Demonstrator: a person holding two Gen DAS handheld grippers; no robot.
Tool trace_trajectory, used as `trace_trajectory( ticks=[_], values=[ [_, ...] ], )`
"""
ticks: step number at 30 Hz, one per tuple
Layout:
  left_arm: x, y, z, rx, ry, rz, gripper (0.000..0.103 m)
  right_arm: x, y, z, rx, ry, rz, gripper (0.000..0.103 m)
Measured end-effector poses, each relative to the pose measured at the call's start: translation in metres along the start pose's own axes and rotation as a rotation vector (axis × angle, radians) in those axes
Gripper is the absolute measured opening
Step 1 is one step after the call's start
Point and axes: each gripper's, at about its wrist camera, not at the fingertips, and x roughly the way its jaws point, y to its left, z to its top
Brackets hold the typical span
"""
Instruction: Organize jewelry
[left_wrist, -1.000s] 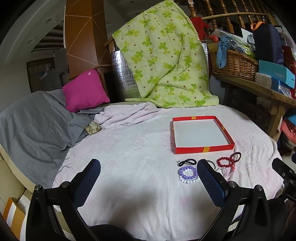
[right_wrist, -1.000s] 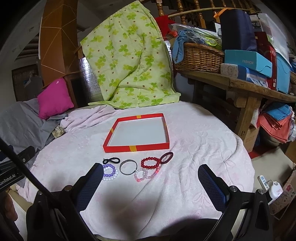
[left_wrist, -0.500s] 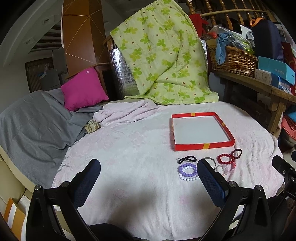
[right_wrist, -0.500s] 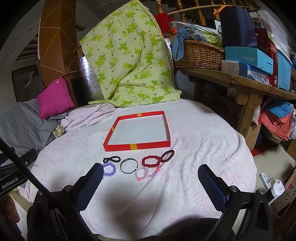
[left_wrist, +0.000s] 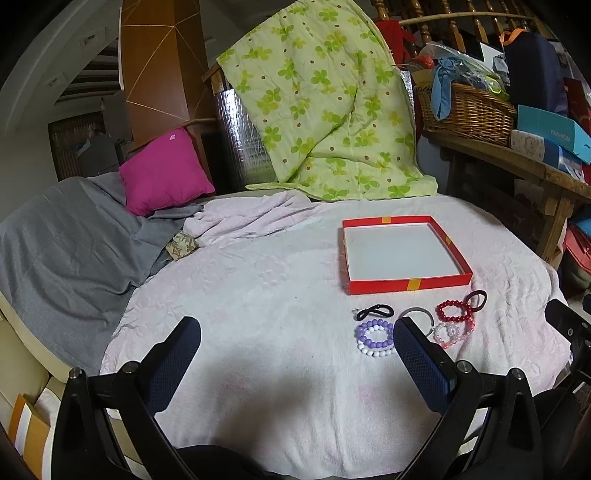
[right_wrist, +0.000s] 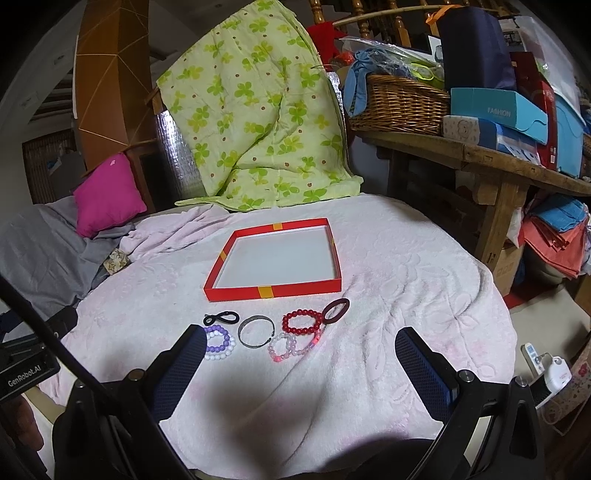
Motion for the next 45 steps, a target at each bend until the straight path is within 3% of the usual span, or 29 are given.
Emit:
trace_trajectory(
  ticks=[5, 7, 10, 13, 18, 20, 22, 24, 29, 35, 39, 45],
  values=[
    [0.018, -0.002, -0.001, 0.001, 0.026, -0.015, 0.103, 0.015, -0.005, 0.003, 0.001, 0.015, -0.004, 0.103],
    [0.035, -0.004, -0.001, 0.008, 0.061, -0.069, 0.103, 0.024, -0.010, 0.004, 0.006, 0.032, 0.007, 0.103],
    [0.071, -0.004, -0.009, -0.004, 0.166, -0.188, 0.103, 0.043, -0.026, 0.005, 0.051, 0.053, 0.079, 0.103],
    [0.107, -0.005, -0.019, -0.006, 0.227, -0.211, 0.103, 0.070, -0.049, 0.006, 0.121, 0.082, 0.159, 0.103],
    [0.159, -0.007, -0.032, -0.028, 0.292, -0.228, 0.102, 0.127, -0.076, 0.009, 0.199, 0.177, 0.255, 0.076],
    [0.175, -0.010, -0.035, -0.021, 0.300, -0.239, 0.090, 0.149, -0.083, 0.011, 0.234, 0.198, 0.278, 0.071],
    [0.185, -0.011, -0.036, -0.021, 0.300, -0.254, 0.084, 0.172, -0.088, 0.014, 0.270, 0.221, 0.281, 0.066],
    [0.194, -0.012, -0.037, -0.026, 0.304, -0.274, 0.083, 0.191, -0.092, 0.015, 0.310, 0.249, 0.285, 0.051],
    [0.205, -0.019, -0.037, -0.007, 0.298, -0.301, 0.082, 0.233, -0.102, 0.010, 0.370, 0.327, 0.221, 0.042],
    [0.218, -0.020, -0.038, -0.015, 0.320, -0.320, 0.082, 0.258, -0.103, 0.004, 0.351, 0.398, 0.129, 0.009],
    [0.221, -0.024, -0.036, -0.001, 0.318, -0.341, 0.082, 0.246, -0.097, 0.010, 0.279, 0.316, 0.068, 0.006],
    [0.239, -0.031, -0.020, -0.049, 0.331, -0.450, 0.082, 0.225, -0.099, 0.022, 0.293, 0.186, 0.154, 0.006]
  ],
)
